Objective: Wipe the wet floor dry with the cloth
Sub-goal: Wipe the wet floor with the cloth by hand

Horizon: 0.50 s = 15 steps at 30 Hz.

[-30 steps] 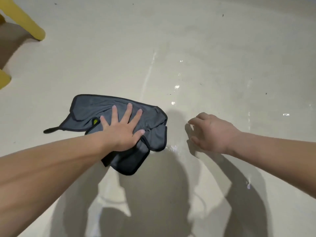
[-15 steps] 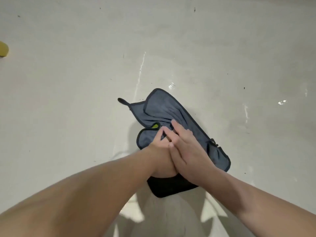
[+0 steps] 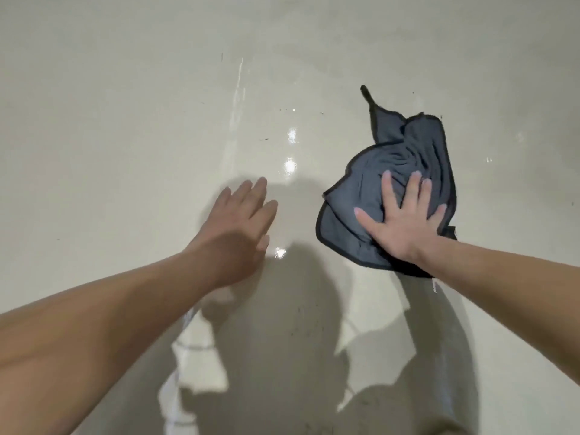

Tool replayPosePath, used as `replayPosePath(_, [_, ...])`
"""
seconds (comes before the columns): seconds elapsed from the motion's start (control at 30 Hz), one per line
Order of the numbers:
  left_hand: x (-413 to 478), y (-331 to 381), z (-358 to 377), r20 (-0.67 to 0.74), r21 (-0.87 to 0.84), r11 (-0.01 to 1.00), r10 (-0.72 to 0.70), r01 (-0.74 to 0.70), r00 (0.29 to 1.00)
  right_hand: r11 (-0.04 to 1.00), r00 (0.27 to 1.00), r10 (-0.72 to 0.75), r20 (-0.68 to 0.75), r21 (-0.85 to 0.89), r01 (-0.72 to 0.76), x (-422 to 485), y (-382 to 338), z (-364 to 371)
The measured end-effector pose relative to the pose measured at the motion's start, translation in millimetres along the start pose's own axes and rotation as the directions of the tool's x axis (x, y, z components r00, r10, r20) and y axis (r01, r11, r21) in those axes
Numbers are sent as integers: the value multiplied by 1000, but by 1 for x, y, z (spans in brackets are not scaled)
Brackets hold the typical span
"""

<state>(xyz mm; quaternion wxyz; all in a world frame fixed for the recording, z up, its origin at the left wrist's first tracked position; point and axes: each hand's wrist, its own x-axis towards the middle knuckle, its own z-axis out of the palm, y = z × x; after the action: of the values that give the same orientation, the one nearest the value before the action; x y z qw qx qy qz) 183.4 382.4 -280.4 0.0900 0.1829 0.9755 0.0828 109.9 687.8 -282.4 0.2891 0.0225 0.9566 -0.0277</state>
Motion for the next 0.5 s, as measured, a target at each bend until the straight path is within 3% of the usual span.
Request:
replayPosePath(0.1, [-9, 13, 1, 32, -75, 996, -47, 49, 998, 951, 961, -265, 73, -147, 274, -63, -39, 40])
replayPosePath(0.17, [-13, 20, -2, 62, -92, 992, -75, 81, 995, 845, 884, -441, 156, -259, 467, -102, -60, 65])
replayPosePath(0.27, [-16, 21, -7, 106, -42, 996, -75, 80, 991, 571, 654, -729, 204, -346, 744, -141, -55, 95])
replayPosePath(0.33, [-16, 17, -8, 110, -14, 998, -53, 54, 992, 391, 502, -831, 240, -389, 834, -141, -33, 99])
replayPosePath(0.4, [-16, 13, -9, 110, -4, 999, -37, 38, 993, 265, 394, -876, 280, -405, 875, -119, -6, 84])
replayPosePath(0.47, [-16, 12, -9, 96, -10, 999, -38, 39, 995, 260, 399, -879, 263, -438, 861, -79, 28, 60])
replayPosePath(0.5, [-16, 13, -10, 89, -14, 999, -39, 40, 995, 328, 471, -850, 237, -462, 824, -57, 44, 43])
